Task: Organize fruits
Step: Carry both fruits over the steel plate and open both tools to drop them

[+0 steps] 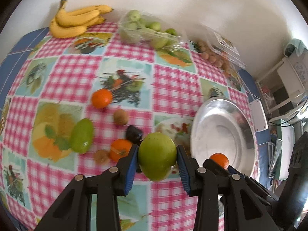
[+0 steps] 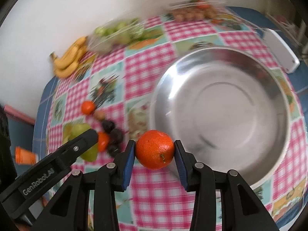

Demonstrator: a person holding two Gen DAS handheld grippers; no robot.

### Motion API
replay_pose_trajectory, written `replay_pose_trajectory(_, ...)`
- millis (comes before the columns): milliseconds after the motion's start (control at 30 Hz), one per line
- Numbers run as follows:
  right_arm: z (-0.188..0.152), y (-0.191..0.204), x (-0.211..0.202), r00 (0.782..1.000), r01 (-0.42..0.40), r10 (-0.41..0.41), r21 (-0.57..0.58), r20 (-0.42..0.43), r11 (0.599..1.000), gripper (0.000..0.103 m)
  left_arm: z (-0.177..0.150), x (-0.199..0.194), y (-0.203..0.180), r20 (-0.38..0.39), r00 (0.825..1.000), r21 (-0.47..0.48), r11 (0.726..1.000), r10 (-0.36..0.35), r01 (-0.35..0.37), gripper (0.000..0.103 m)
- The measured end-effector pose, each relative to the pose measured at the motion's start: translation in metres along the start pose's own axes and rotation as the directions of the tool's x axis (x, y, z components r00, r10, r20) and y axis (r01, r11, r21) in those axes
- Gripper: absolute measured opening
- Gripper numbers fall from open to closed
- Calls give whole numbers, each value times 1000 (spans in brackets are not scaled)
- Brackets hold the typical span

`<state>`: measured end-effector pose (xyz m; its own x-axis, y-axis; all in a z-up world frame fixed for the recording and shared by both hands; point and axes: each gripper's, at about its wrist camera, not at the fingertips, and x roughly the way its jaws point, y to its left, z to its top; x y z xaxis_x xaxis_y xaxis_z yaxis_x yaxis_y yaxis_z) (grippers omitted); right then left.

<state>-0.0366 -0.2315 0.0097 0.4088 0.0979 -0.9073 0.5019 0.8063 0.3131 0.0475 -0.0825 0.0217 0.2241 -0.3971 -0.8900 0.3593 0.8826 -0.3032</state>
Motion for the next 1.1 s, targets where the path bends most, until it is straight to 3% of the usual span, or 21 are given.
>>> replay_pose_trajectory(533, 13, -104, -13, 987, 146, -160, 260, 33, 955, 42, 2, 40, -86, -37, 998, 183, 982, -47, 53, 42)
replay_pose_trajectory(1100, 4, -122, 6, 984, 179, -175, 294, -39, 939, 42, -15, 69, -99, -97, 995, 240, 970, -18, 41, 43)
